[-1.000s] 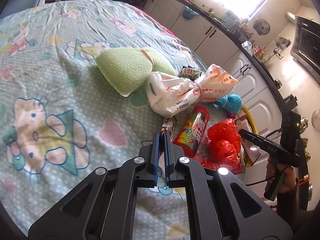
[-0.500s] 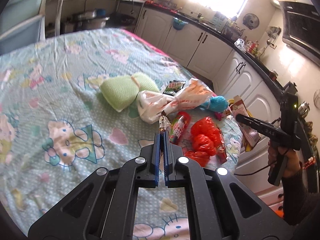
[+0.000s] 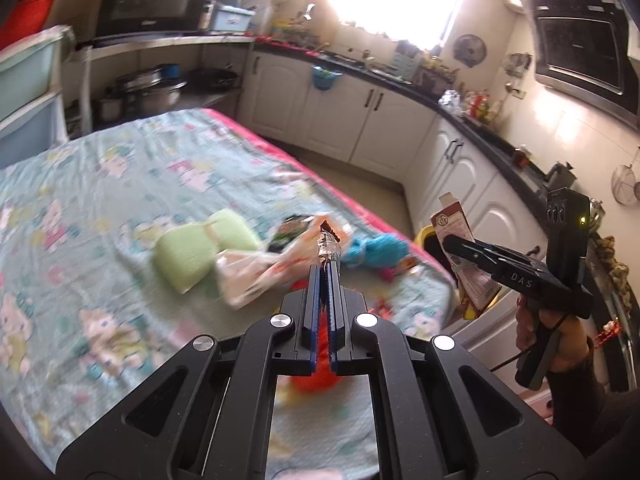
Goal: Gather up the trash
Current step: 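Carry the seasoning packet and chocolate bar in both tools over the bin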
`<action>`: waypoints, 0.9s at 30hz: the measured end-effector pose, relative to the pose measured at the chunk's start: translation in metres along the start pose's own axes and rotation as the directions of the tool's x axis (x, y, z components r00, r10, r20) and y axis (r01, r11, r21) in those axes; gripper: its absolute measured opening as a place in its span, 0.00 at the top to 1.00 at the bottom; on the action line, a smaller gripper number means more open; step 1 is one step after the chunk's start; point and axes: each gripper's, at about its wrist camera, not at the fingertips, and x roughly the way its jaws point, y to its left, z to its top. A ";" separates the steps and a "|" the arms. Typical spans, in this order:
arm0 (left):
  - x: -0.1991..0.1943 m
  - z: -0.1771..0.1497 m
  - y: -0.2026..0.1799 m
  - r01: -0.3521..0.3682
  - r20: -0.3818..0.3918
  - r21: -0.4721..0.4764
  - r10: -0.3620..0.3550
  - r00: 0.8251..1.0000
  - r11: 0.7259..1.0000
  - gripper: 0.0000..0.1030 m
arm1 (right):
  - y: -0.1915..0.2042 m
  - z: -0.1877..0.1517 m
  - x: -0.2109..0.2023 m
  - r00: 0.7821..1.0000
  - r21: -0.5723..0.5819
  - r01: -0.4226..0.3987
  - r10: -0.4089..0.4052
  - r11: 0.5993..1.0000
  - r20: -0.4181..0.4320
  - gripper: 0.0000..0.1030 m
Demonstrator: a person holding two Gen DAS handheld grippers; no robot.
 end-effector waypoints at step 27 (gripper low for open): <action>0.092 0.065 -0.129 0.198 -0.027 0.187 -0.196 0.980 0.962 0.99 | -0.106 0.031 -0.103 0.941 0.159 0.210 -0.244 0.965 0.236 0.75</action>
